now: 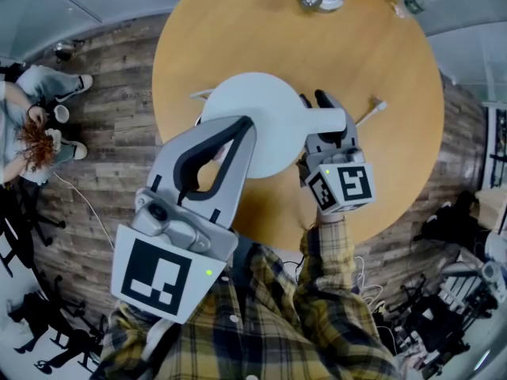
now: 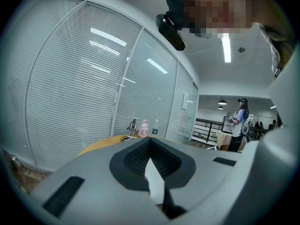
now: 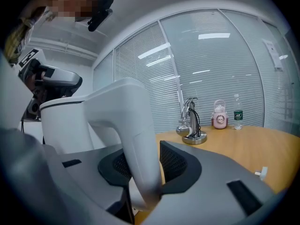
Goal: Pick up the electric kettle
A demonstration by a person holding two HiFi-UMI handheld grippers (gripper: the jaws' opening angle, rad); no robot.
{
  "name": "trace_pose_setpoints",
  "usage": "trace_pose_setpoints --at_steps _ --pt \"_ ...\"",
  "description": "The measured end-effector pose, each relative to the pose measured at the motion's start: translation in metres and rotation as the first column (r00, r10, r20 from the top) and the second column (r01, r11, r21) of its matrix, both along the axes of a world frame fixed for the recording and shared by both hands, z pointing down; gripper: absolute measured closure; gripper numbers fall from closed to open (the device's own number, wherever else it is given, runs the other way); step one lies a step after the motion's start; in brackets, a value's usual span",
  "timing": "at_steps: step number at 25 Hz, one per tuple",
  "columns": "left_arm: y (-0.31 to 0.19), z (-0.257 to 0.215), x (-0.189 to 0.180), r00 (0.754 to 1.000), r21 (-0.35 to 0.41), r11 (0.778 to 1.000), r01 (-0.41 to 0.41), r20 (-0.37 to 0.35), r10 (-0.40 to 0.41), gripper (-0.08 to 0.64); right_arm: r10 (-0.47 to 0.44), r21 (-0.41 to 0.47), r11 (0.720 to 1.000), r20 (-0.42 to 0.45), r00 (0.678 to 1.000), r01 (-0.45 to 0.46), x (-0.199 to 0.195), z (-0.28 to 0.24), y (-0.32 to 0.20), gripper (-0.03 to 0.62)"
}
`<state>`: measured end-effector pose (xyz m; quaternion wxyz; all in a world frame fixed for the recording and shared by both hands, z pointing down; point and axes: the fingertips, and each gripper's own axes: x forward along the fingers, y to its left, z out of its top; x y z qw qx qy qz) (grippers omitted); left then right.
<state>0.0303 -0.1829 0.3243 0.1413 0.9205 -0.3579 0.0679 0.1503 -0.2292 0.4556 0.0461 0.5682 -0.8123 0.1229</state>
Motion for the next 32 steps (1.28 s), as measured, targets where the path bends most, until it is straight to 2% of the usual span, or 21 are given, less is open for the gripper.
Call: trace_pose_setpoints --at_steps 4,14,32 --pt "-0.001 0.001 0.000 1.000 -0.003 1.000 0.000 -0.001 0.000 0.557 0.025 0.010 1.000 -0.052 0.998 -0.025 0.000 0.001 -0.001 0.492" --pt "-0.001 -0.002 0.001 1.000 -0.007 1.000 -0.004 -0.007 0.004 0.557 0.043 -0.005 0.999 -0.097 0.994 -0.044 0.001 0.000 -0.001 0.505" --pt "-0.013 -0.017 -0.011 0.999 0.008 1.000 0.030 -0.017 -0.030 0.557 0.138 -0.044 0.989 -0.045 0.989 -0.140 0.008 0.000 -0.001 0.503"
